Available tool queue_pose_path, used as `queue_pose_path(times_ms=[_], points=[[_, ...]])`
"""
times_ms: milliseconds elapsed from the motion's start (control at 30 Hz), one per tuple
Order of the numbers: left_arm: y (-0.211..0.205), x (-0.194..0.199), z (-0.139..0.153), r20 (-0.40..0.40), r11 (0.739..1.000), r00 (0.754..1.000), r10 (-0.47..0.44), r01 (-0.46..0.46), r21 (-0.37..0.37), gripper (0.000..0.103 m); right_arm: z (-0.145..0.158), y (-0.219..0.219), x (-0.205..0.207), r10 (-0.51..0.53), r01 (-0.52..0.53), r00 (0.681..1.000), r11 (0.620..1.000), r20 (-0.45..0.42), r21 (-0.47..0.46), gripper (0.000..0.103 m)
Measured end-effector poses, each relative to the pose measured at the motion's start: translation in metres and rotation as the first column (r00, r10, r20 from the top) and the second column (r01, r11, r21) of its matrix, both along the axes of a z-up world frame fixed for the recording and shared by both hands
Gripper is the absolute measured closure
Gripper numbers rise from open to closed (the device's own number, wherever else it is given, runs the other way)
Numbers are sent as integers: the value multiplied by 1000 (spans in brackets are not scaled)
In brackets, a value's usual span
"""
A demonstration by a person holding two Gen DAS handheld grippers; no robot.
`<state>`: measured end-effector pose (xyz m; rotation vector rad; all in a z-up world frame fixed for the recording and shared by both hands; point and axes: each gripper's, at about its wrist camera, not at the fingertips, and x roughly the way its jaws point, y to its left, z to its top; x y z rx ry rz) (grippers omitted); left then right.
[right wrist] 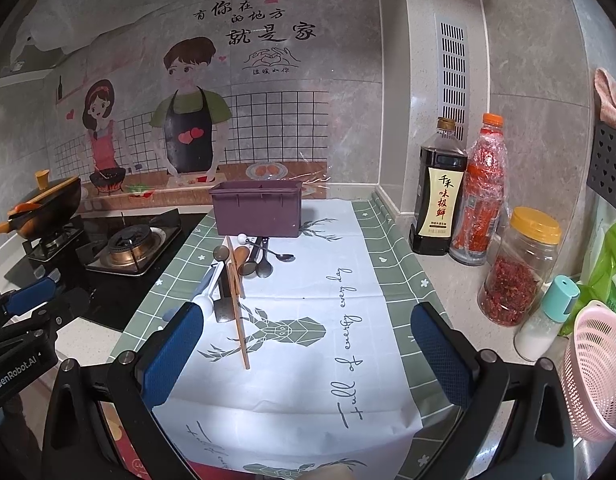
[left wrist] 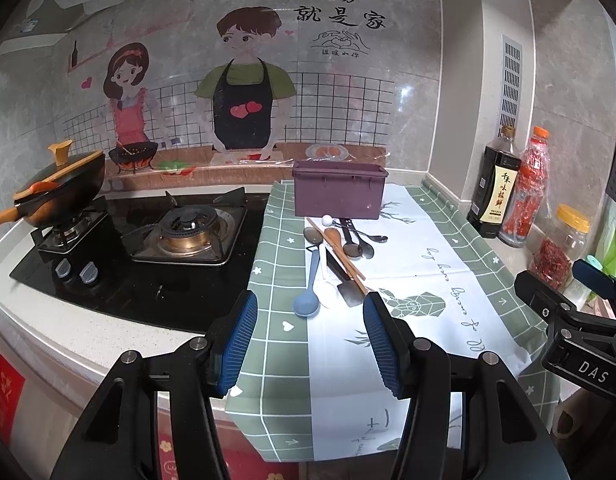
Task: Organize utensils
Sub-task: 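Move both tools toward the utensils lying beside the purple holder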
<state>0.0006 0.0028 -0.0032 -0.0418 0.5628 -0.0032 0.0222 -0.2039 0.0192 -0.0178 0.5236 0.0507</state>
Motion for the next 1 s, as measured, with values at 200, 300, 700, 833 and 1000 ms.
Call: queue_pose_path(times_ms=[200, 300, 700, 833, 1000], points=[[1, 0, 0, 2, 1000, 1000, -2, 2, 0, 47, 0, -1, 1, 1, -1, 1000, 1000, 0, 1, 0], [-2, 4, -1, 2, 1000, 1000, 1, -1, 6, 47, -1, -1, 2, 0, 0, 1000, 1000, 0, 1, 0], [-22, 36, 8, -25, 1000, 1000, 9, -8, 21, 47, 4, -17, 37, 57, -56, 998, 998, -19, 15, 0], [-22, 50, 19, 19, 1000, 999, 26, -26, -5, 47, 13, -21, 55, 82, -82, 997, 997, -6, 15, 0], [-23, 71, 42, 40, 999, 999, 12, -14, 42, 47, 29, -19, 78, 108, -108, 994, 994, 23, -1, 0]])
